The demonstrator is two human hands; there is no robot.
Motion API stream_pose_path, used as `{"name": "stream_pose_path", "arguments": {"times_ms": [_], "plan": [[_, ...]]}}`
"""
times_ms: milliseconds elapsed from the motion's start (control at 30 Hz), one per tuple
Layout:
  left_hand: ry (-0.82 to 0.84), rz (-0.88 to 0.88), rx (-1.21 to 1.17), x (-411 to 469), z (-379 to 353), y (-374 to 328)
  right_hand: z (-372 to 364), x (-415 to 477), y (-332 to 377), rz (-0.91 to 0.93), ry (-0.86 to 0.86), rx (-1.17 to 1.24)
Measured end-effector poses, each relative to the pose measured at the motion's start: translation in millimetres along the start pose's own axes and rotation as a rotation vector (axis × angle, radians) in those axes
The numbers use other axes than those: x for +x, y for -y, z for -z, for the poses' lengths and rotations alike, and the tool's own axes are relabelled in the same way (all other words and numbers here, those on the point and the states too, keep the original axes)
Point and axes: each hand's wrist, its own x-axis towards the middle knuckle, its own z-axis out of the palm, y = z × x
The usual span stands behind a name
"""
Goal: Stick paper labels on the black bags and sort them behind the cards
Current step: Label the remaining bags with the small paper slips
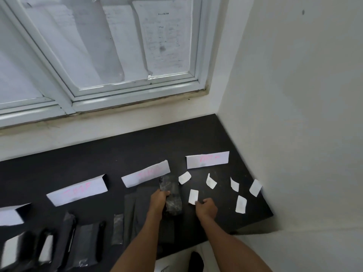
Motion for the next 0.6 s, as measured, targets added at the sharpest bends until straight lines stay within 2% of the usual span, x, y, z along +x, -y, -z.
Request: {"name": "stream_pose_path", "arguments": {"times_ms": [133, 333, 467, 600], "plan": [[-0.011, 0.047, -0.007, 9, 1, -2, -5, 7, 8, -0.045, 0.011, 0.049], [-0.005, 0.064, -0.090, 6, 3, -12, 4, -5, 31, 0.025, -0.006, 0.096], [0.036, 0.041, -0.133, 3, 10, -23, 13, -25, 60, 0.180, -0.026, 0.213], [0.083, 0.025, -0.155, -11, 20, -38, 13, -57, 87, 0.390, 0.119, 0.354]]}}
